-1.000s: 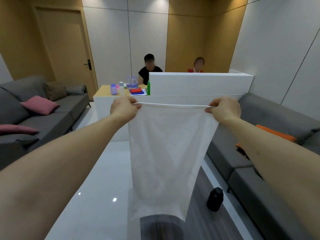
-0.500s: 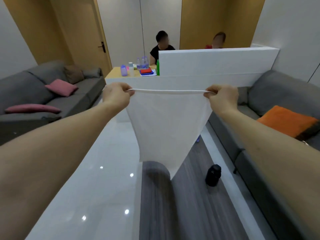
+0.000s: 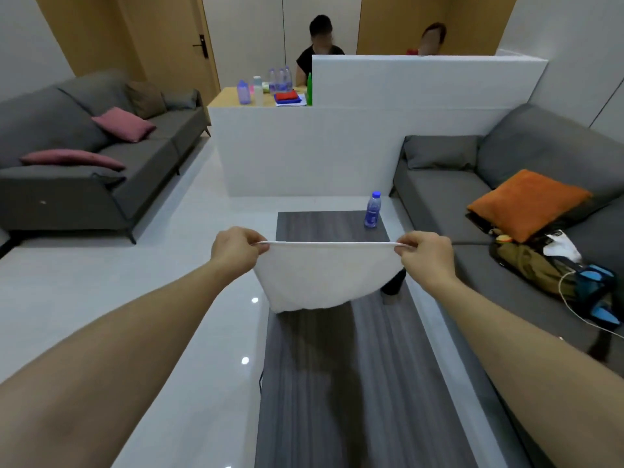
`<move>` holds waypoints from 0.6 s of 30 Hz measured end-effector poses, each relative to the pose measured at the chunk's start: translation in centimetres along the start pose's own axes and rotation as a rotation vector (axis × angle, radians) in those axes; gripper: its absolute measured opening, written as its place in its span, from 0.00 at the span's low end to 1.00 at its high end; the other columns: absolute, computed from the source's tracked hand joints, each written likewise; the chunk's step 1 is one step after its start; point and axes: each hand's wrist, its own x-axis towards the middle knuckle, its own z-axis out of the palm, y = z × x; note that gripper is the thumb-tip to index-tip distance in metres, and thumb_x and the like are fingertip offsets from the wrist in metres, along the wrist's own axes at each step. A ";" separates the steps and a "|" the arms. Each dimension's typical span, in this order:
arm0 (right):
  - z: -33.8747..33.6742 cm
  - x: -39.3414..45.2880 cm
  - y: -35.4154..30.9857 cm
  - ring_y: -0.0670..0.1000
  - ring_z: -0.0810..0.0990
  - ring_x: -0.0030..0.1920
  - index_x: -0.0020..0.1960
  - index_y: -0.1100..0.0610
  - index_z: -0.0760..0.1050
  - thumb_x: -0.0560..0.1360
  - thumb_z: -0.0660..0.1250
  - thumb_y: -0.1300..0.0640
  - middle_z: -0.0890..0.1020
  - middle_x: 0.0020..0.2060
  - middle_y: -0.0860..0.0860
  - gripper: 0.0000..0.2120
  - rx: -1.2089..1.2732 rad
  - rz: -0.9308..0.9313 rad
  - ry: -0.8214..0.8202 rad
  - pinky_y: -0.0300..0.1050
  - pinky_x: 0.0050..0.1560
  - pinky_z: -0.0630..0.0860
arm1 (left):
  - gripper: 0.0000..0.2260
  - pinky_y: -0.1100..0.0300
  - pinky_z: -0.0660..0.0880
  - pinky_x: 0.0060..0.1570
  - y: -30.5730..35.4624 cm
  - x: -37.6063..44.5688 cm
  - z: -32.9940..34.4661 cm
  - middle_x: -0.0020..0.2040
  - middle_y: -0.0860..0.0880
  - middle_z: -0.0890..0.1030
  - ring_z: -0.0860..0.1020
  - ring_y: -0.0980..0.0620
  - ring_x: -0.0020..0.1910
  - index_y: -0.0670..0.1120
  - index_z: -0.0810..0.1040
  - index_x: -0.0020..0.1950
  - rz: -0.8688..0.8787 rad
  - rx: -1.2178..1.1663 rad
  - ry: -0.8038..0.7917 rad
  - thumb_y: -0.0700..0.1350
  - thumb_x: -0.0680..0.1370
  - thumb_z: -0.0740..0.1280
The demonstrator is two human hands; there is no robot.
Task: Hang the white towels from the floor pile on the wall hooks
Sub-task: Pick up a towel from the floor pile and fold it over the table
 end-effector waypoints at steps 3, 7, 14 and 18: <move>0.6 -7.0 2.3 0.55 0.81 0.49 0.50 0.53 0.85 0.73 0.70 0.57 0.85 0.46 0.53 0.08 -0.069 0.043 -0.061 0.46 0.53 0.77 | 0.06 0.59 0.73 0.46 -3.5 -5.9 1.9 0.43 0.51 0.82 0.78 0.50 0.46 0.50 0.86 0.49 -0.008 0.019 -0.108 0.49 0.77 0.71; 1.5 -15.8 5.2 0.53 0.80 0.46 0.49 0.54 0.84 0.75 0.69 0.58 0.85 0.43 0.52 0.06 -0.109 0.113 -0.169 0.48 0.48 0.78 | 0.07 0.58 0.75 0.50 -8.3 -13.0 4.4 0.46 0.49 0.82 0.78 0.49 0.48 0.49 0.86 0.51 -0.049 0.064 -0.224 0.49 0.77 0.71; 3.5 -26.4 9.7 0.51 0.80 0.44 0.50 0.54 0.84 0.76 0.68 0.59 0.84 0.42 0.51 0.07 -0.182 0.232 -0.285 0.44 0.45 0.77 | 0.06 0.59 0.75 0.43 -14.7 -21.5 8.0 0.42 0.53 0.82 0.78 0.54 0.42 0.50 0.85 0.48 -0.091 0.144 -0.377 0.50 0.76 0.71; 5.2 -27.8 11.5 0.47 0.79 0.40 0.50 0.52 0.84 0.76 0.70 0.57 0.82 0.39 0.47 0.05 -0.209 0.274 -0.322 0.41 0.40 0.75 | 0.06 0.61 0.73 0.42 -16.2 -22.3 9.8 0.41 0.54 0.81 0.77 0.55 0.41 0.50 0.85 0.48 -0.119 0.172 -0.399 0.51 0.76 0.71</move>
